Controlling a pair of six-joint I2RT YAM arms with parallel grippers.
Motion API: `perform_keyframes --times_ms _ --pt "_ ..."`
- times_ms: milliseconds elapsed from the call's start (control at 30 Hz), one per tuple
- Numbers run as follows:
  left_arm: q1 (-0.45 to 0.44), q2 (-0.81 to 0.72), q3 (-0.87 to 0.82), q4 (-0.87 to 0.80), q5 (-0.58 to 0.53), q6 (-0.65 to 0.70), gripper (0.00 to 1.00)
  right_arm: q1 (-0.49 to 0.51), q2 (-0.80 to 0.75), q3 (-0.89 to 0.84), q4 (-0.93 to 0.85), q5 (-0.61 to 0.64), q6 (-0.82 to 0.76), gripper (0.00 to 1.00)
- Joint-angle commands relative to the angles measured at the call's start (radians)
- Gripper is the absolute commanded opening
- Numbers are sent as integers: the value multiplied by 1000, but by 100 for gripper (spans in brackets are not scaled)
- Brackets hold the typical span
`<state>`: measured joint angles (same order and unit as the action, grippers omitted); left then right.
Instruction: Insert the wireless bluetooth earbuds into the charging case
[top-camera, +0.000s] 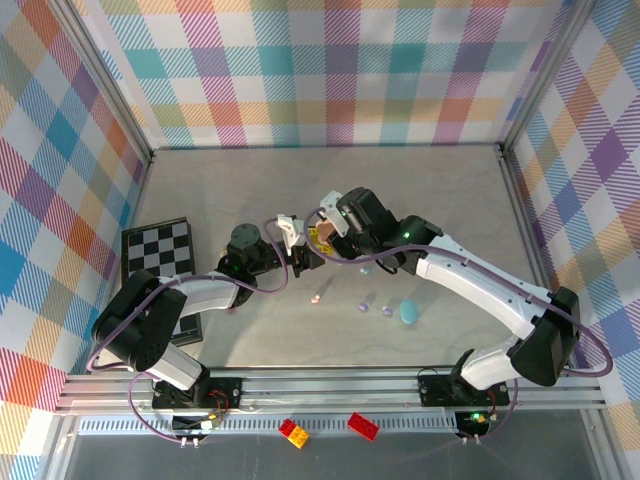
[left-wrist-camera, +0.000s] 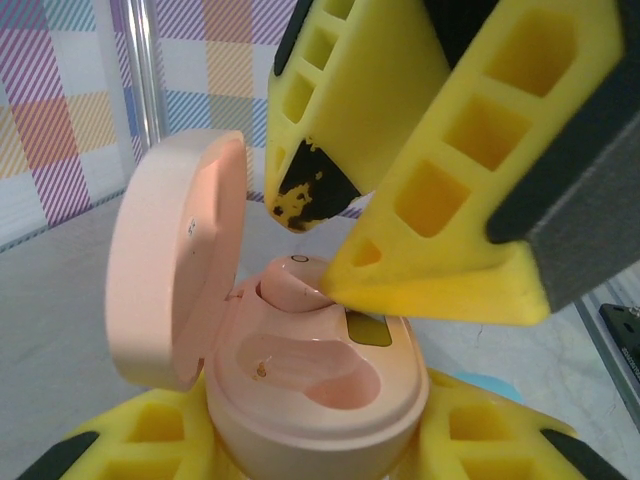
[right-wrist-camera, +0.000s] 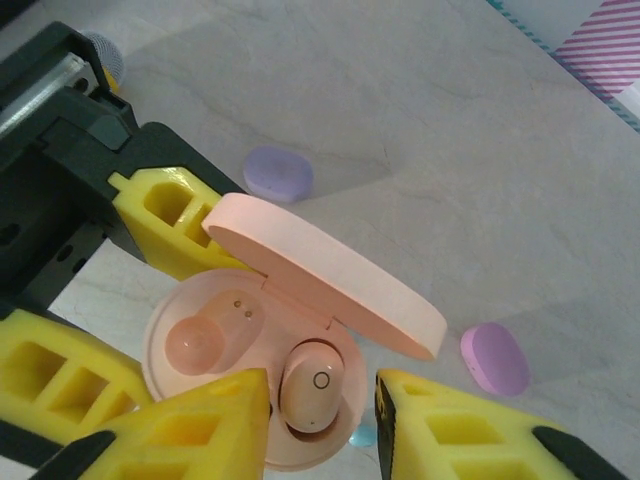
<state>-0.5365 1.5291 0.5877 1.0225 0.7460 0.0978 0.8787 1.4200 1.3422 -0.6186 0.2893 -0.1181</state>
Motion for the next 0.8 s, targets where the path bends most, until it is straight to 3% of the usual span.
perform_keyframes --times_ms 0,233,467,600,767 --pt "-8 6 24 50 6 -4 33 5 -61 -3 42 -26 12 35" --pt "6 2 17 52 9 -5 33 -65 -211 -133 147 -142 163 38" --pt "28 -21 9 50 12 -10 33 -227 -343 -313 257 -282 385 43" --pt "46 -42 0 42 15 -9 33 -307 -369 -414 314 -334 514 49" --pt "86 -52 -1 39 26 -18 33 -319 -335 -496 366 -372 615 54"
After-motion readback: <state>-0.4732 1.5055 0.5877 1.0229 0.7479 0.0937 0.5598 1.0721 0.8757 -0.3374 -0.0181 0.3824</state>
